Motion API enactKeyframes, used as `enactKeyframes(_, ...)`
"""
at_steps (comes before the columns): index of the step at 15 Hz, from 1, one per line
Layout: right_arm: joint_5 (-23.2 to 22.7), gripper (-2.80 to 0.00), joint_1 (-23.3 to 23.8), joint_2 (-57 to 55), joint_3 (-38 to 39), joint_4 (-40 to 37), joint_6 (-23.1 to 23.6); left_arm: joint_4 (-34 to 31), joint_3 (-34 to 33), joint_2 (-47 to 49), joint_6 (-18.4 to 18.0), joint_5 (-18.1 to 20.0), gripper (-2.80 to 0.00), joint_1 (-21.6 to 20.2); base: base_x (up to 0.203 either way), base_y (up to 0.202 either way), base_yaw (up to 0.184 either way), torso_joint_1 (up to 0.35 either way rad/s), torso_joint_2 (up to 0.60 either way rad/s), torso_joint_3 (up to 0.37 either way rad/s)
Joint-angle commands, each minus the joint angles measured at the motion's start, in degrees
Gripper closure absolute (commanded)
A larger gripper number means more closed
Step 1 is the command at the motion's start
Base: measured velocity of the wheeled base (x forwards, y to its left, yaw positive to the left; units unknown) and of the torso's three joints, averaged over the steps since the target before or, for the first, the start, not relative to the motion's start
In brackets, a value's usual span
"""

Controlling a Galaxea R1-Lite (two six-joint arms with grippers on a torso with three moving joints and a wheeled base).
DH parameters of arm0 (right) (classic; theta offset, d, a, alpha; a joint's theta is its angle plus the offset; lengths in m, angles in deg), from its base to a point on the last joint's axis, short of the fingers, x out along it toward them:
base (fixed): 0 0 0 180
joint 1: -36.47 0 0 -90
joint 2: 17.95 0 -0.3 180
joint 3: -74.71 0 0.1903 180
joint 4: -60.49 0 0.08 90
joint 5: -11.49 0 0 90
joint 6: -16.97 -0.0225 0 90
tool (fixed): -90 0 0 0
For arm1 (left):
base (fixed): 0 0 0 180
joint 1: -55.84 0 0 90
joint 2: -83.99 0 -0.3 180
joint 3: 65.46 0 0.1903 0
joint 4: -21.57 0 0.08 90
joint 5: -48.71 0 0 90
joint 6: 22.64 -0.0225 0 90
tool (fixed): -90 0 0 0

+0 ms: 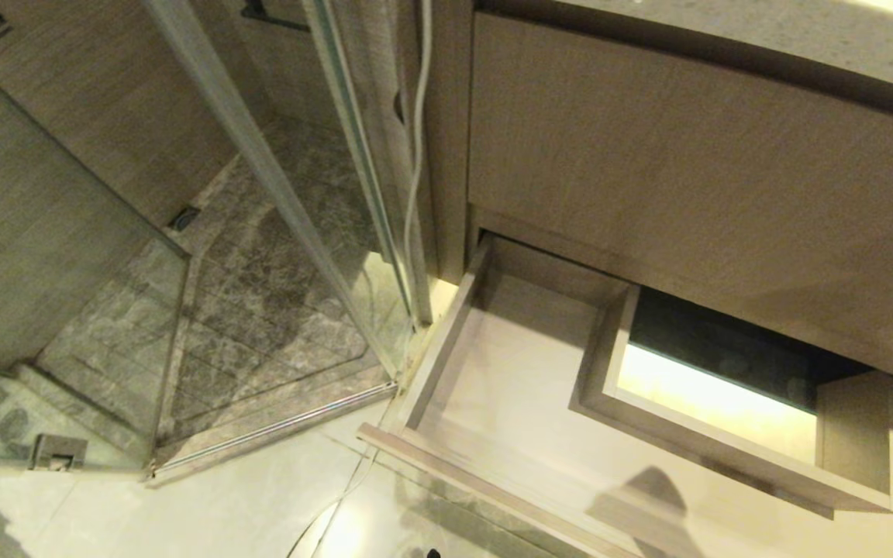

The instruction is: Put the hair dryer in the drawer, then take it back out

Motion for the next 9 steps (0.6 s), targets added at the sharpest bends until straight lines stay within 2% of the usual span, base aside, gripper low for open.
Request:
enactKeyframes(1, 0.0, 0.00, 0.0, 0.0, 0.0, -0.2, 0.2, 0.0, 0.0, 0.0, 0.0, 0.0, -2.80, 0.0, 0.003, 0.008, -0.167, 0.007, 0.00, 0.002)
enactKeyframes(9, 0.1, 0.00, 0.0, 0.1, 0.3, 0.1, 0.3, -0.1, 0.0, 0.0, 0.0, 0.0, -2.80, 0.0, 0.001, 0.007, -0.161, 0.002, 0.00, 0.002)
